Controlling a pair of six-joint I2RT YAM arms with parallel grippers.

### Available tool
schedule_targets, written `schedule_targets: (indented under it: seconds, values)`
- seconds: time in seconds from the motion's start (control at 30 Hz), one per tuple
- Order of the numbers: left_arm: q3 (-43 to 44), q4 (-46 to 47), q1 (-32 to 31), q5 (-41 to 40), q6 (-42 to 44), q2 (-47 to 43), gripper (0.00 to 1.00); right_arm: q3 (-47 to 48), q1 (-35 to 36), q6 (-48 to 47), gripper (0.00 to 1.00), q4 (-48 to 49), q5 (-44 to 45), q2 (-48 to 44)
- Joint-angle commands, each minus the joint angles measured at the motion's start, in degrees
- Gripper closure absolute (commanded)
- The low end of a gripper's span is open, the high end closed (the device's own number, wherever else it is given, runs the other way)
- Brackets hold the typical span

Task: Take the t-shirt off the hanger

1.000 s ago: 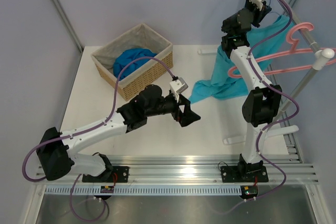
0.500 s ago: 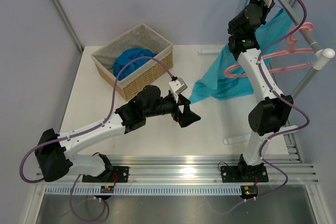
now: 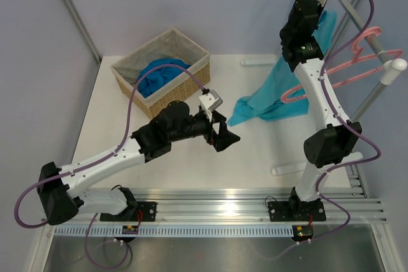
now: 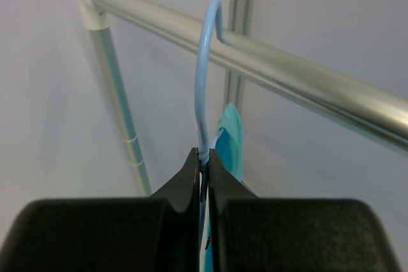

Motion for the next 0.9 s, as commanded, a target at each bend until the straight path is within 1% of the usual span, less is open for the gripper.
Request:
schedule_targets:
  seconds: [0.0, 0.07, 0.13, 0.17, 0.37, 0.4, 0.6, 0.7, 0.77, 0.8, 0.83, 0.87]
  values:
    - [4.58, -2.49, -0.26, -5.27, 2.04, -4.40, 0.01, 1.29, -0.19, 5.06, 1.00, -8.76, -10.08, -5.87]
    - [4.76, -3.28, -0.26, -7.48, 1.87, -7.04, 0.01, 1.46, -0.19, 6.12, 1.00, -11.31, -13.09, -7.54]
    - [5.02, -4.16, -0.17, -12.30, 1.00, -8.80, 0.01, 2.69, -0.19, 8.22, 1.00, -15.70, -17.39, -8.59]
    - [5.54, -5.73, -0.17, -13.98, -0.14, -10.20, 0.01, 3.04, -0.10, 8.67, 1.00, -16.94, -21.06, -8.95]
    - [6.34, -10.40, -0.08, -14.87, -0.41, -16.26, 0.01, 2.43, -0.19, 10.52, 1.00, -22.13, -37.15, -12.81]
    - [5.90, -10.66, -0.08, -16.61, -0.33, -17.06, 0.01, 1.56, -0.19, 11.04, 1.00, -22.92, -38.49, -13.51]
    - [6.34, -14.35, -0.08, -17.16, -0.06, -20.49, 0.01, -1.26, -0.19, 11.83, 1.00, -25.91, -41.66, -18.69]
    - [7.30, -16.72, -0.08, -16.72, 1.16, -21.20, 0.01, -2.40, -0.10, 13.76, 1.00, -27.66, -45.78, -20.98]
    - [8.70, -19.44, 0.00, -15.58, 2.04, -21.11, 0.01, -3.46, -0.19, 14.64, 1.00, -29.34, -50.61, -23.00]
    - [10.36, -20.59, -0.08, -15.31, 3.61, -21.20, 0.01, -3.81, -0.19, 14.73, 1.00, -29.95, -53.94, -23.79]
    - [11.34, -21.73, -0.08, -12.79, 4.15, -21.37, 0.01, -5.03, -0.10, 15.08, 1.00, -30.57, -59.45, -24.67]
    - [12.22, -24.09, -0.08, -11.98, 4.42, -21.63, 0.01, -5.83, -0.19, 15.52, 1.00, -30.66, -62.38, -26.68]
